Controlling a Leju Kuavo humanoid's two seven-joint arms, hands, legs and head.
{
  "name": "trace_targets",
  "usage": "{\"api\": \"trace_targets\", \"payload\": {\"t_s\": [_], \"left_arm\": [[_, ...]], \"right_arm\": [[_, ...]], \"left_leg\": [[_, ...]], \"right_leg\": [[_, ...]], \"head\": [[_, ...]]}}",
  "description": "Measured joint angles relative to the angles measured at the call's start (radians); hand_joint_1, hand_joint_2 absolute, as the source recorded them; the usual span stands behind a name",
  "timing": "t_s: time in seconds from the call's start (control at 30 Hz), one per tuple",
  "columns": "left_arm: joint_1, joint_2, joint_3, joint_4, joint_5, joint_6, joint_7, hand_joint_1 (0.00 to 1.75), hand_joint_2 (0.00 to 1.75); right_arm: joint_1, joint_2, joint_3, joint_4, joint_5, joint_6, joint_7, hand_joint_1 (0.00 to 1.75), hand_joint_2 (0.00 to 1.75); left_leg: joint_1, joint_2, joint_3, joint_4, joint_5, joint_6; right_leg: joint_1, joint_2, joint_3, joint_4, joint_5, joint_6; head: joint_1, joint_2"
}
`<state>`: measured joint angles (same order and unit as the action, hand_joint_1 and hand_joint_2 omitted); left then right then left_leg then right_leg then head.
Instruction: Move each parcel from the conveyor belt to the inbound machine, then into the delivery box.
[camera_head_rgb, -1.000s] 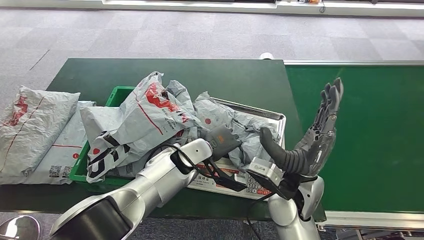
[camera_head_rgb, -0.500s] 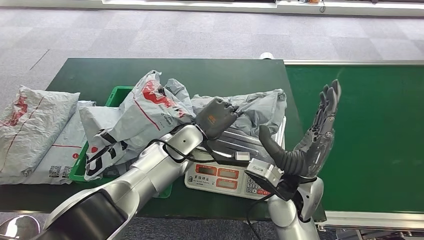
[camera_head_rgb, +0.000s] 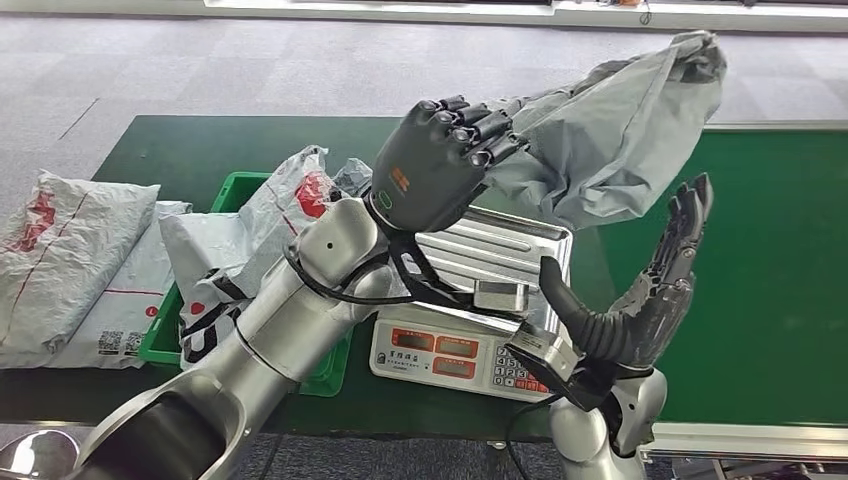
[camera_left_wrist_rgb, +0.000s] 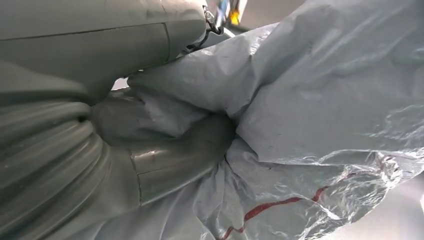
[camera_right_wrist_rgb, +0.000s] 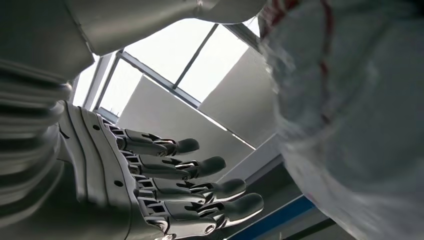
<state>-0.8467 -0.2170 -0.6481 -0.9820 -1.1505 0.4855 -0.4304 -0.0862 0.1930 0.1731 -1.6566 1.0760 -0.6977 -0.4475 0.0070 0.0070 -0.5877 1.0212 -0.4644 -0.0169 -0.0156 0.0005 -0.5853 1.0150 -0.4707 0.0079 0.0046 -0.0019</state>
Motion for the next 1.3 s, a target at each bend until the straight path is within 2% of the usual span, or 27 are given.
{"api": "trace_targets", "payload": {"t_s": [0.1,0.27,0.33,0.4,0.47,0.57,0.63,0.8,1.07,1.3], "left_arm": [[0.023,0.005,0.002,-0.086,0.103,-0.004,-0.036,1.75,1.75],[0.078,0.012,0.038,-0.255,0.446,-0.104,-0.126,1.75,1.75],[0.091,0.015,0.053,-0.315,0.479,-0.119,-0.124,1.75,1.75],[0.092,0.021,0.062,-0.349,0.377,-0.078,-0.079,1.75,1.75],[0.081,0.033,0.068,-0.349,0.142,-0.018,0.031,1.75,1.75],[0.055,0.056,0.087,-0.283,-0.183,0.003,0.215,1.75,1.75],[0.049,0.068,0.112,-0.224,-0.263,0.011,0.274,1.75,1.75],[0.048,0.087,0.159,-0.131,-0.295,0.033,0.292,1.75,1.75],[0.047,0.091,0.180,-0.084,-0.300,0.032,0.295,1.75,1.75],[0.075,0.115,0.240,-0.001,-0.362,0.027,0.391,1.75,1.75]], "right_arm": [[0.007,0.000,-0.002,-0.006,0.001,0.000,0.007,0.00,1.75],[0.022,0.000,-0.008,-0.015,0.002,0.000,0.011,0.00,1.75],[0.023,0.000,-0.010,-0.020,0.002,0.000,0.012,0.00,1.75],[0.023,0.000,-0.011,-0.023,0.002,0.000,0.015,0.00,1.75],[0.025,0.000,-0.016,-0.028,0.008,0.000,0.015,0.00,1.75],[0.039,0.001,-0.030,-0.043,0.020,0.000,0.014,0.00,1.75],[0.055,0.001,-0.037,-0.054,0.023,0.000,0.014,0.00,1.75],[0.074,0.002,-0.051,-0.068,0.024,-0.001,0.014,0.00,1.75],[0.081,0.002,-0.053,-0.072,0.025,-0.001,0.014,0.00,1.75],[0.091,0.001,-0.053,-0.076,0.036,-0.001,0.056,0.00,1.75]], "left_leg": [[0.000,0.000,0.000,0.000,0.000,0.000],[0.000,0.000,0.000,0.000,0.001,-0.001],[0.000,0.000,0.000,0.000,0.001,-0.001],[0.000,0.000,0.000,0.000,0.001,-0.001],[0.000,0.000,0.000,0.000,0.001,-0.001],[0.000,0.000,0.001,0.000,0.001,0.000],[0.000,0.001,0.001,0.000,0.001,-0.001],[0.000,0.002,0.001,0.000,0.002,-0.001],[0.000,0.002,0.000,0.000,0.002,-0.001],[0.000,0.002,0.001,0.000,0.002,-0.001]], "right_leg": [[0.000,0.000,0.000,0.000,0.000,0.000],[0.000,0.000,0.000,0.000,0.000,0.000],[0.001,0.000,0.000,0.000,0.000,0.000],[0.000,0.000,0.000,0.000,0.000,0.000],[0.000,0.000,0.000,0.000,0.000,0.000],[0.000,0.000,0.001,0.000,0.000,0.000],[0.000,0.000,0.001,0.000,0.001,0.000],[0.000,0.002,0.000,0.000,0.002,0.000],[0.000,0.001,0.000,0.000,0.002,0.000],[0.001,0.002,0.000,0.000,0.002,0.000]], "head": [[0.000,0.000],[0.000,0.000],[0.000,0.000],[0.000,0.000],[0.000,0.000],[0.000,0.000],[0.000,0.000],[0.000,0.000],[0.000,0.000],[0.000,0.000]]}}
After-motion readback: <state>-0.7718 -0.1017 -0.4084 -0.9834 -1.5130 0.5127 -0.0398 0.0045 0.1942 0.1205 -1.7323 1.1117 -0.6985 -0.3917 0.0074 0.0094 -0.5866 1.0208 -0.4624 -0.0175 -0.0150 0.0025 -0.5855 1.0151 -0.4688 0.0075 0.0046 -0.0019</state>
